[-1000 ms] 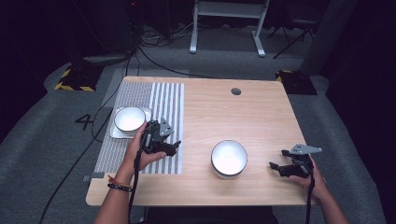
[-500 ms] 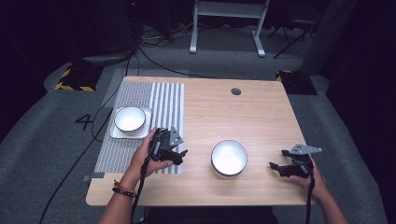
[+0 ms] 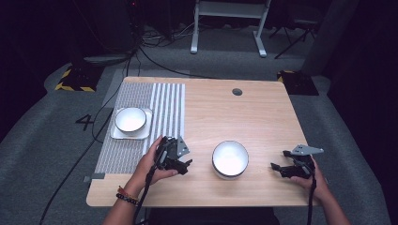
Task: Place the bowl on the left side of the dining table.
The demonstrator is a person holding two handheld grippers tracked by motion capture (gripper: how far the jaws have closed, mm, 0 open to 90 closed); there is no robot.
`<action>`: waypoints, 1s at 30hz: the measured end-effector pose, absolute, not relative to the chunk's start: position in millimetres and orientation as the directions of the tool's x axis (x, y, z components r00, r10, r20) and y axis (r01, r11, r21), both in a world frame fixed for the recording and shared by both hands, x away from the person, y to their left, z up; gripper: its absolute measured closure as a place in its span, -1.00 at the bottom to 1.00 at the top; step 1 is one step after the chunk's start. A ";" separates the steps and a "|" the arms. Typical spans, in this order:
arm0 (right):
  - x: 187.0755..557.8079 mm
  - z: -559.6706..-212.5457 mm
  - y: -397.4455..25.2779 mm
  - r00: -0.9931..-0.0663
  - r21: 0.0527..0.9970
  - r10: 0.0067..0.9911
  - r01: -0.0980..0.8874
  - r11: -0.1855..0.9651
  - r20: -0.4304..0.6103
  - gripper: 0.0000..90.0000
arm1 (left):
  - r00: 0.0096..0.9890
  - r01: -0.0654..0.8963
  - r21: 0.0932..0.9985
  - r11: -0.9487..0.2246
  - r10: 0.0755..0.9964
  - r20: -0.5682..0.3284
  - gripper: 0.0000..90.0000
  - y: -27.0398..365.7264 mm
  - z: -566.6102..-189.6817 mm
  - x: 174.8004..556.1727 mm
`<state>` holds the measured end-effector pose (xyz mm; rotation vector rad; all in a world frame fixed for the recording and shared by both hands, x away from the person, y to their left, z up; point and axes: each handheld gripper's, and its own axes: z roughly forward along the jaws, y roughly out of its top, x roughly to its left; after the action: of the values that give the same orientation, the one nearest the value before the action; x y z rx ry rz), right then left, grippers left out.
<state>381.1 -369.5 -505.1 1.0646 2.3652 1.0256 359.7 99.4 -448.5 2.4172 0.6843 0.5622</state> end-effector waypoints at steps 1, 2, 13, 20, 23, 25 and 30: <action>381.0 -505.1 -369.5 -0.656 0.736 0.755 0.501 0.455 -0.020 -0.65 | 0.784 0.342 0.610 -0.715 0.575 0.235 -0.65 98.6 -450.8 358.8; 381.1 -505.1 -369.5 -0.656 0.736 0.754 0.500 0.455 -0.020 -0.65 | 0.784 0.342 0.610 -0.715 0.575 0.235 -0.65 98.6 -450.8 358.8; 380.8 -505.2 -369.6 -0.656 0.737 0.754 0.499 0.455 -0.021 -0.65 | 0.786 0.373 0.581 -0.723 0.579 0.215 -0.65 104.1 -468.5 350.3; 380.8 -505.2 -369.6 -0.656 0.738 0.755 0.499 0.455 -0.021 -0.65 | 0.769 0.415 0.580 -0.701 0.611 0.189 -0.65 110.4 -482.0 345.3; 380.8 -505.2 -369.6 -0.656 0.738 0.755 0.499 0.454 -0.021 -0.65 | 0.773 0.428 0.581 -0.692 0.614 0.160 -0.65 112.7 -486.0 345.3; 380.8 -505.2 -369.5 -0.656 0.738 0.755 0.499 0.454 -0.021 -0.65 | 0.768 0.442 0.581 -0.683 0.623 0.149 -0.64 114.9 -488.9 344.9; 380.7 -505.2 -369.6 -0.657 0.738 0.754 0.499 0.455 -0.021 -0.65 | 0.753 0.465 0.614 -0.638 0.650 0.105 -0.66 121.2 -493.8 343.8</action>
<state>380.7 -369.6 -505.2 1.0626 2.3639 1.0279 343.8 121.2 -493.8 2.3782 0.8353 0.4279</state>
